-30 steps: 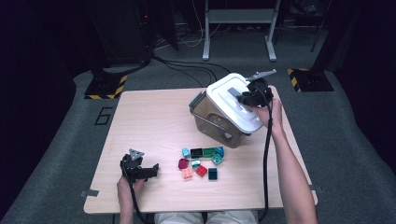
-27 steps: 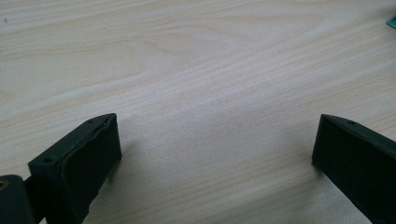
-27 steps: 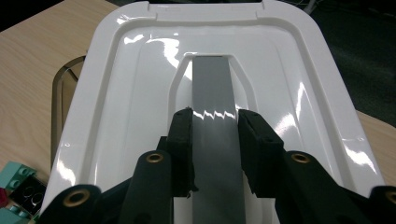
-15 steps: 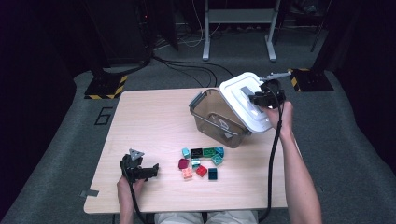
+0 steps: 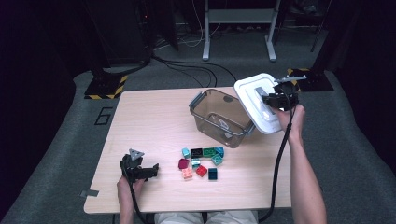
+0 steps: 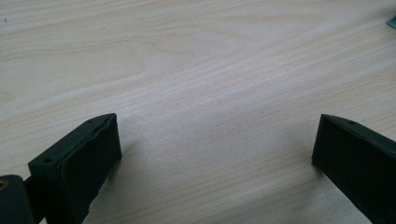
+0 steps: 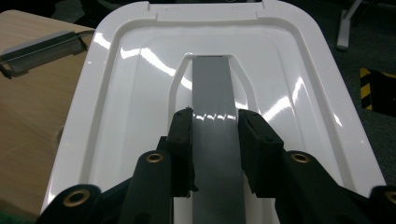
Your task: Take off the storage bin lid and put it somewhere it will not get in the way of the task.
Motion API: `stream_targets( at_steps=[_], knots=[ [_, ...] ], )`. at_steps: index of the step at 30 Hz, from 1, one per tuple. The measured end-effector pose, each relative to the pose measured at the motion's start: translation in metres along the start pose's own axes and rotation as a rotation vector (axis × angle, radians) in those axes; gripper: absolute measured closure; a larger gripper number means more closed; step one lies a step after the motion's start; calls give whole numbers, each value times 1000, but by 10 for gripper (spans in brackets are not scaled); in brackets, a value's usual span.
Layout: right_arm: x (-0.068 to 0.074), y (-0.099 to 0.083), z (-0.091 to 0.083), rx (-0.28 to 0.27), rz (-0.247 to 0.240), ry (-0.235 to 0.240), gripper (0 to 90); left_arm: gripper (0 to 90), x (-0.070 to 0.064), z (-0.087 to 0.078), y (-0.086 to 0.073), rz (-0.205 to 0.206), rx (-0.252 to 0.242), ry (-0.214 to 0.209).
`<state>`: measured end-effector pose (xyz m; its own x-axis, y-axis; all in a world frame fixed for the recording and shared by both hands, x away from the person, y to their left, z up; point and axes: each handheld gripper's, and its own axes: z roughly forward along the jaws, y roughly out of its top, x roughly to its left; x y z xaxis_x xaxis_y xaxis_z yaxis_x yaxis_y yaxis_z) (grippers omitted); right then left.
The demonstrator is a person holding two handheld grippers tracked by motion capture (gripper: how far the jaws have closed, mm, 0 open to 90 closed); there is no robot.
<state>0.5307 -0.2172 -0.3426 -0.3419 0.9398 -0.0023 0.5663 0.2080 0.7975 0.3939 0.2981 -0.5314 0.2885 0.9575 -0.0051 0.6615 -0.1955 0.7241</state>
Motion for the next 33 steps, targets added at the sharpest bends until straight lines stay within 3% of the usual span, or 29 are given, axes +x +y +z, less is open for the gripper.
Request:
stream_targets(
  at_steps=[14, 33],
  knots=[
    [-30, -16, -6, -8, 80, -83, 669, 10, 0, 0, 0, -2, 2, -1],
    [-51, -40, 7, 30, 144, -150, 669, 10, 0, 0, 0, 0, 0, 0]
  ],
)
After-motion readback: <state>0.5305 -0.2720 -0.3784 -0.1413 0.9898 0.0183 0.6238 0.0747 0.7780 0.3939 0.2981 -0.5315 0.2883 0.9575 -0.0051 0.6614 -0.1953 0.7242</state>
